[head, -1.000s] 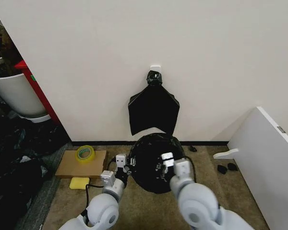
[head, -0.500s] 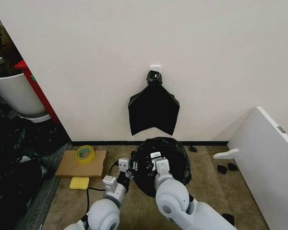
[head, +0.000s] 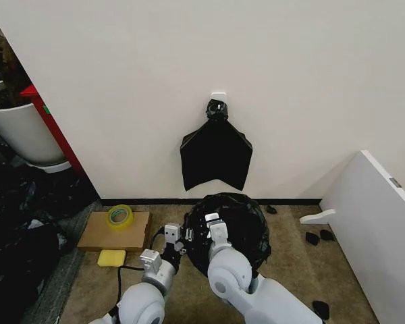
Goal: Place the garbage bag over the trash bin.
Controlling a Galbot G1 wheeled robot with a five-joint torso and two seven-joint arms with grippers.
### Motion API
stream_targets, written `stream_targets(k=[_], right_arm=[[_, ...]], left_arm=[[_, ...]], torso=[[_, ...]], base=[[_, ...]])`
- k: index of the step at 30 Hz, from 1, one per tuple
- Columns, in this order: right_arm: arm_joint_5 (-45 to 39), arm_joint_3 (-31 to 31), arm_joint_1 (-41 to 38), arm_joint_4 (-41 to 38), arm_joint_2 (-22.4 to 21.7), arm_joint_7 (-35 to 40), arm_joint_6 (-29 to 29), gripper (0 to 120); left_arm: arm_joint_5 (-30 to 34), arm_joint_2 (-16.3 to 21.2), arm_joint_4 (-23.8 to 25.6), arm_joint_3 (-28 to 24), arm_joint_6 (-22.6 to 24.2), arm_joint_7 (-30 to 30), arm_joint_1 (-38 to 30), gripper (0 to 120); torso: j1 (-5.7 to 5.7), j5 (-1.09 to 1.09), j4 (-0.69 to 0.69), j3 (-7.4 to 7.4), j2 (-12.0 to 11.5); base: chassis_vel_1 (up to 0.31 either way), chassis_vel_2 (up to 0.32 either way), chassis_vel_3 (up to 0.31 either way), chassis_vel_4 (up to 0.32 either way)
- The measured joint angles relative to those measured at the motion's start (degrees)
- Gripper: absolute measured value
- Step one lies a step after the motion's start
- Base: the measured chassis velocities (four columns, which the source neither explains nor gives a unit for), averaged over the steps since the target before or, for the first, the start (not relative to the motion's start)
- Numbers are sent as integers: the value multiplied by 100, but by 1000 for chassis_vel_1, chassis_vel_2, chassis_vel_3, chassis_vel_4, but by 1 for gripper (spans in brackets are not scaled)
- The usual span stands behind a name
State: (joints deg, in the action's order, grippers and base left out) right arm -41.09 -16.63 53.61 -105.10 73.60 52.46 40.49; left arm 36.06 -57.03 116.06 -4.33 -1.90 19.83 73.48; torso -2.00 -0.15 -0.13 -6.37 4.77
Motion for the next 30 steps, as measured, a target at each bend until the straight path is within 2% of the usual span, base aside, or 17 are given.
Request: stream_targets(k=[21, 30], right_arm=[[16, 293, -96, 609, -48, -56, -55, 0], [-5, 137, 147, -151, -286, -64, 20, 0]], left_arm=[[-207, 78, 102, 92, -59, -233, 93, 1], [-226, 44, 1, 128, -76, -211, 72, 1]], torso=[[0, 0, 0, 0, 0], [0, 0, -1, 0, 0]], base=[[0, 0, 0, 0], [0, 0, 0, 0]])
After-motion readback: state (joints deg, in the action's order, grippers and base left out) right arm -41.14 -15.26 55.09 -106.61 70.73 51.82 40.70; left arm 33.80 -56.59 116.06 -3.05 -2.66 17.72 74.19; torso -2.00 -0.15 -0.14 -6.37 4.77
